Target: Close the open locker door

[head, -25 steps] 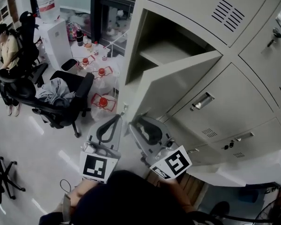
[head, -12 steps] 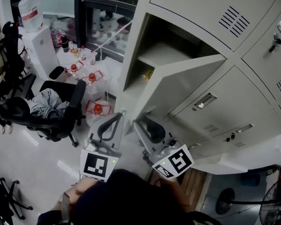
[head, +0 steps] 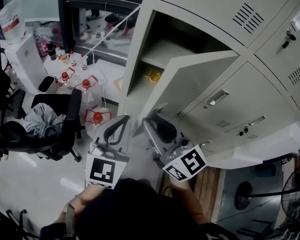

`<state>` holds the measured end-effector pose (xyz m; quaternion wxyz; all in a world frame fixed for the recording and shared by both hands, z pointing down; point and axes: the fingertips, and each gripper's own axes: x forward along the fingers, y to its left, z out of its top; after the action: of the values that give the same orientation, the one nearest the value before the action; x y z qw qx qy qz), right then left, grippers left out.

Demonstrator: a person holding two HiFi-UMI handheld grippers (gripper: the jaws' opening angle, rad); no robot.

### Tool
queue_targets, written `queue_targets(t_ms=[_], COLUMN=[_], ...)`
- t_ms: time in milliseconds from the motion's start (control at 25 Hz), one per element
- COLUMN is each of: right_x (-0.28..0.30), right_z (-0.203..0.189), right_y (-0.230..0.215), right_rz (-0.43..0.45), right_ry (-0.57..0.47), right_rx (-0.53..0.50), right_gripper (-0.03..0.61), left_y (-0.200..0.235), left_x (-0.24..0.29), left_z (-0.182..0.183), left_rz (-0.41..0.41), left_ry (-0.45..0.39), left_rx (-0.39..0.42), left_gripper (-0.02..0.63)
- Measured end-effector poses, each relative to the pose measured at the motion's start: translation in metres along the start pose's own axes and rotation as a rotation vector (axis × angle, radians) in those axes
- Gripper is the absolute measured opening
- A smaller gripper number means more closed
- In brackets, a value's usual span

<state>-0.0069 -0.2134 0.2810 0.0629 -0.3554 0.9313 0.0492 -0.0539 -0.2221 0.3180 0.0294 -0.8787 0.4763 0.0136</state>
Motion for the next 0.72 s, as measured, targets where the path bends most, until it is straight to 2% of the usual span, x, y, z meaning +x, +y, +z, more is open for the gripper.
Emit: queue_targets(t_ms=[320,720], right_x=[0.013,0.03], right_z=[-0.002,-0.004], right_y=[-0.006,-0.014], right_rz=[-0.055,-0.098], right_ry=[0.02,0.029], right_rx=[-0.005,-0.009], right_gripper=[0.104,0.101], left_y=[0.013,0.017], left_x=[0.001,0.015], left_z=[0.002,0.008], left_rz=[-0.03,-0.052], left_ry=[-0.04,-0.067], left_rx=[-0.023,0.027], left_gripper=[0.002,0.002])
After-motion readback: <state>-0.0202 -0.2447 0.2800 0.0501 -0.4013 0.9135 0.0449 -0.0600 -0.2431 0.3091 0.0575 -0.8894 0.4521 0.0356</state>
